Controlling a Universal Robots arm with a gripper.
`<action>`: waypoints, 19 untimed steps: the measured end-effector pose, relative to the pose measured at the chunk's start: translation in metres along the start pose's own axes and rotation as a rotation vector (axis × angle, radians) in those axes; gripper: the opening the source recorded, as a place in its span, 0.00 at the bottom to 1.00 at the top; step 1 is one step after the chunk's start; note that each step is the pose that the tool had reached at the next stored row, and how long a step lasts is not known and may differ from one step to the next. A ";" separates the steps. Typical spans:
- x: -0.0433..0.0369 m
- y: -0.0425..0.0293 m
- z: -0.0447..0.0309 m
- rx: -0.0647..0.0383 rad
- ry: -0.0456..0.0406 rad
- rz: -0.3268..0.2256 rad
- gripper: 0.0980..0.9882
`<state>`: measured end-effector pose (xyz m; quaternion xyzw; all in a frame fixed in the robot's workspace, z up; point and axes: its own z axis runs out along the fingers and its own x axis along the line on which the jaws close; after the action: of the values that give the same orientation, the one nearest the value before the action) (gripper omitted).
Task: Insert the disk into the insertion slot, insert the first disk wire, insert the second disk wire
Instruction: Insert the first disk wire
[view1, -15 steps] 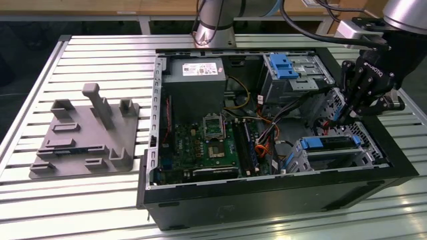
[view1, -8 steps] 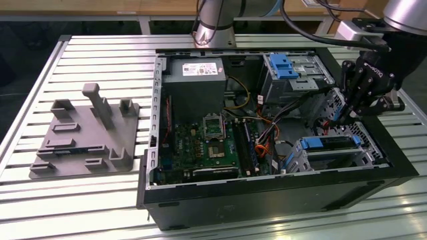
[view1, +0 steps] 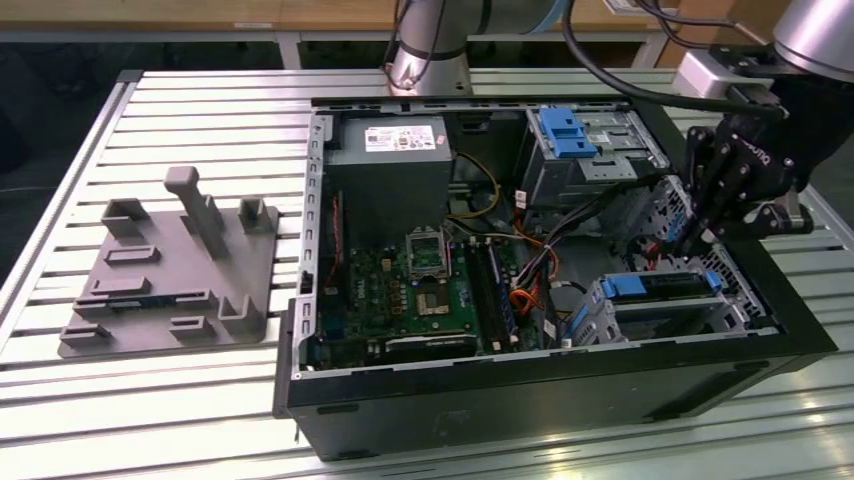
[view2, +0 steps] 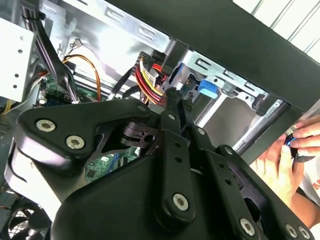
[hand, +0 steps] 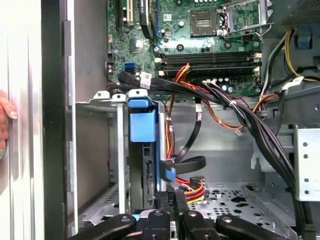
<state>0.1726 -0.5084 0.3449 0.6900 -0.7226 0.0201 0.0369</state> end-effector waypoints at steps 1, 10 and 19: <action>0.0018 0.0003 0.0002 0.000 -0.0030 0.000 0.07; 0.0138 0.0040 0.0014 0.002 -0.0247 -0.018 0.07; 0.0142 0.0041 0.0014 0.005 -0.0254 -0.057 0.07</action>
<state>0.1679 -0.5225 0.3447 0.7106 -0.7030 0.0120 0.0267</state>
